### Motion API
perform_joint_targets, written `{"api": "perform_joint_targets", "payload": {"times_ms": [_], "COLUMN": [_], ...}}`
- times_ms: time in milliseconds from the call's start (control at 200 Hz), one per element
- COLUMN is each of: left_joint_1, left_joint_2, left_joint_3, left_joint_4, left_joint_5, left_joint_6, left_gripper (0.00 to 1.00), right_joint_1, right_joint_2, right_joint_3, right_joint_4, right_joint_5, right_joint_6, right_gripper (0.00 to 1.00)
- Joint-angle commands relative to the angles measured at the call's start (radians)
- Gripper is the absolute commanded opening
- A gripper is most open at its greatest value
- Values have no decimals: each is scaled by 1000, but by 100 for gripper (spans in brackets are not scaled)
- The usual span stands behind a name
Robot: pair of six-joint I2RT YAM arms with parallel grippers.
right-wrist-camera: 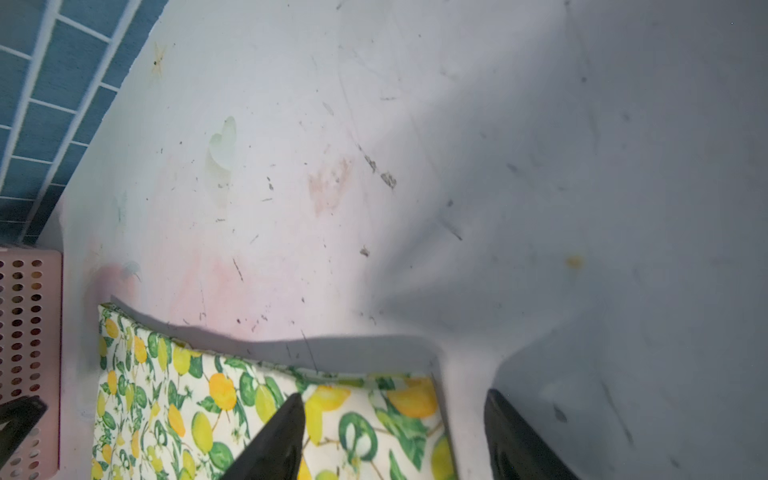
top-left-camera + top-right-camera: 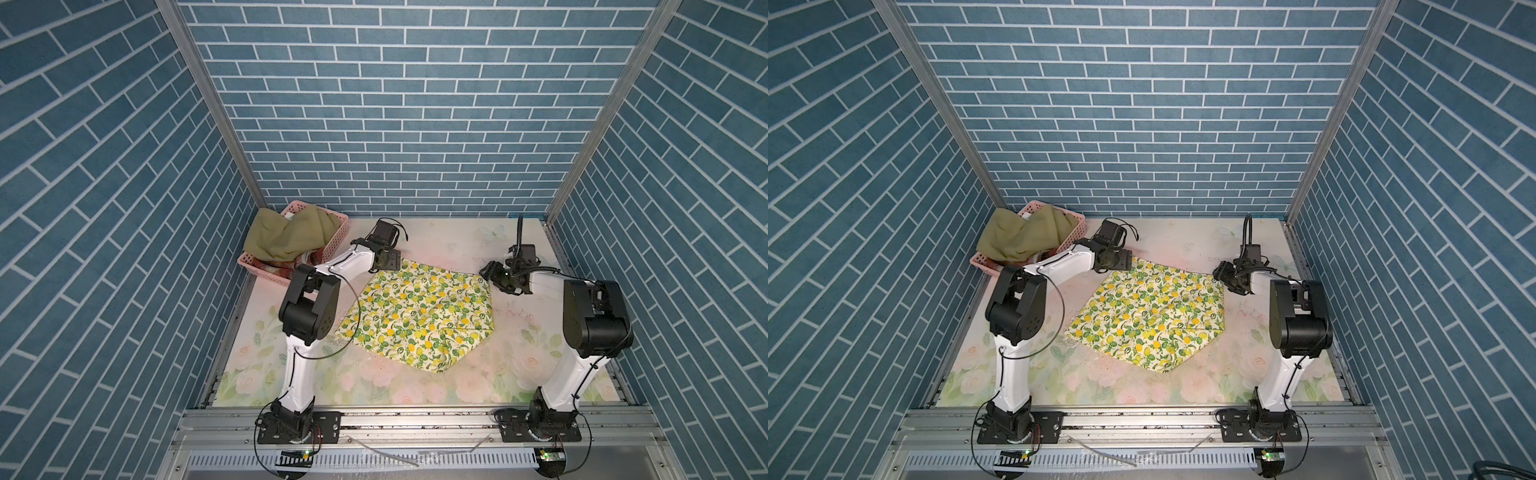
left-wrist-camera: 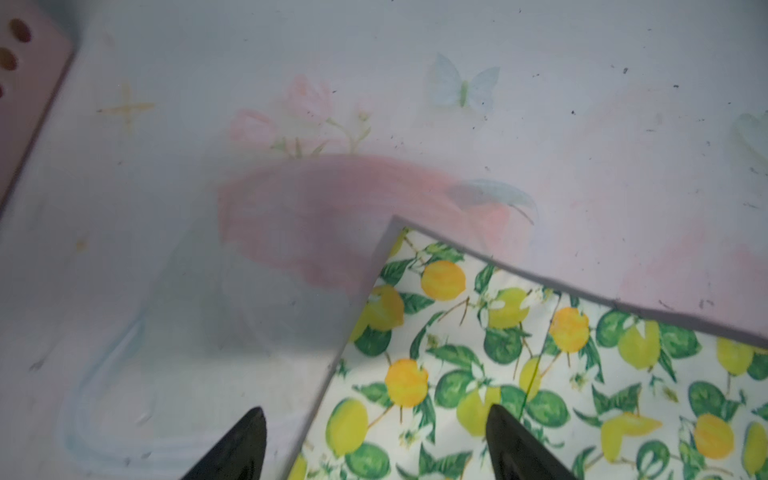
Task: Fold and stack the skirts
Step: 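Move both grippers to the skirt's far corners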
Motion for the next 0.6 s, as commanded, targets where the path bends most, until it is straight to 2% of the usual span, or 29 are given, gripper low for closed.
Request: {"api": "perform_joint_targets", "payload": {"times_ms": [0, 180, 310, 595], "left_joint_1": [28, 38, 38, 44], "left_joint_2": [81, 171, 205, 266], "left_joint_3": [95, 206, 231, 301], "left_joint_4": [-86, -134, -137, -168], "left_joint_5": [62, 104, 141, 177], "left_joint_6": [28, 31, 27, 14], "left_gripper": [83, 83, 83, 82], "right_joint_1": [-2, 10, 28, 57], "right_joint_2": [48, 73, 70, 84], "right_joint_3": [61, 59, 40, 37], "right_joint_4": [-1, 14, 15, 20], "right_joint_5": [-51, -78, -92, -112], "right_joint_6": [-30, -22, -31, -30], "right_gripper": [66, 60, 57, 41]}}
